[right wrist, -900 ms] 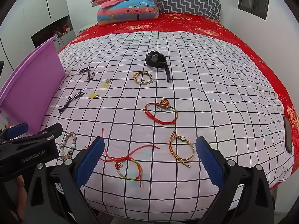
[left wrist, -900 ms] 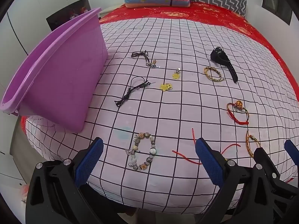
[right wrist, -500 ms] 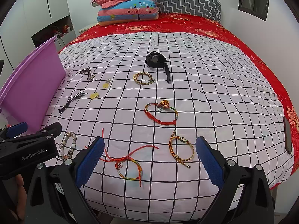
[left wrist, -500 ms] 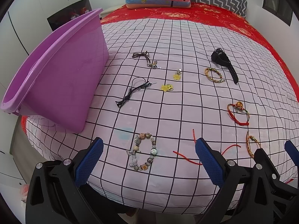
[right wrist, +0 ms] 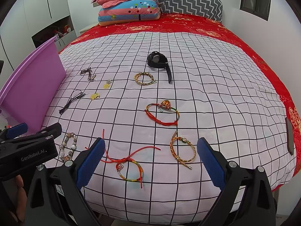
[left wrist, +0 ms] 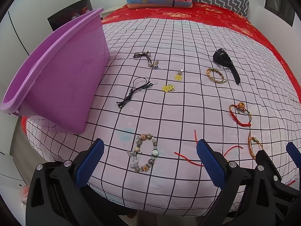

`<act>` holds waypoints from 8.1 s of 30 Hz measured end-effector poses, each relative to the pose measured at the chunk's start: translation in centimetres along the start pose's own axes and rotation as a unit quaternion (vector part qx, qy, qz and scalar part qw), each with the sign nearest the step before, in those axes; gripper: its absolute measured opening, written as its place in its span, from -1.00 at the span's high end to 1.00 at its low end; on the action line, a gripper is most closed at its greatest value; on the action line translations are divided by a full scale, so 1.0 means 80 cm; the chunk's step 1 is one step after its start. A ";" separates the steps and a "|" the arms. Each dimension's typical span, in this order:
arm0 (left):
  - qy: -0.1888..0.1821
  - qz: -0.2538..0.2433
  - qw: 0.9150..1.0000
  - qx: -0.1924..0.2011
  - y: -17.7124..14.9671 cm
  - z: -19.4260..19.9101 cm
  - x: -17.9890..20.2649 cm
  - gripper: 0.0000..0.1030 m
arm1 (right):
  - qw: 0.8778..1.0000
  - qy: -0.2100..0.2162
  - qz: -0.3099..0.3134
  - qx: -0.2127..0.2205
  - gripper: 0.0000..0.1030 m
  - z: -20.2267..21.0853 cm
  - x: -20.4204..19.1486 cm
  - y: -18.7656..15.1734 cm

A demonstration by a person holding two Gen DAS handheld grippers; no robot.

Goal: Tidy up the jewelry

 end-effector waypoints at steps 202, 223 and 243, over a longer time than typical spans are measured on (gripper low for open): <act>0.052 0.193 0.976 0.092 0.105 0.047 -0.394 -0.71 | 0.935 0.249 0.252 0.022 0.13 0.010 -0.463 0.184; 0.026 0.165 0.980 0.104 0.096 0.082 -0.303 -0.82 | 0.953 0.232 0.184 0.056 -0.30 0.054 -0.341 0.173; -0.032 0.100 0.988 0.117 0.082 0.098 -0.167 -0.84 | 0.982 0.157 0.075 0.071 -0.30 0.046 -0.156 0.138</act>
Point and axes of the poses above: each gripper's, at about its wrist camera, not at the fingertips, and z roughly against the way its jaws point, x to its right, y to its top, the point moved 8 cm from there along -z, roughly the way its jaws point, and after that the axes turned 1 degree about x, right-handed, at the moved point
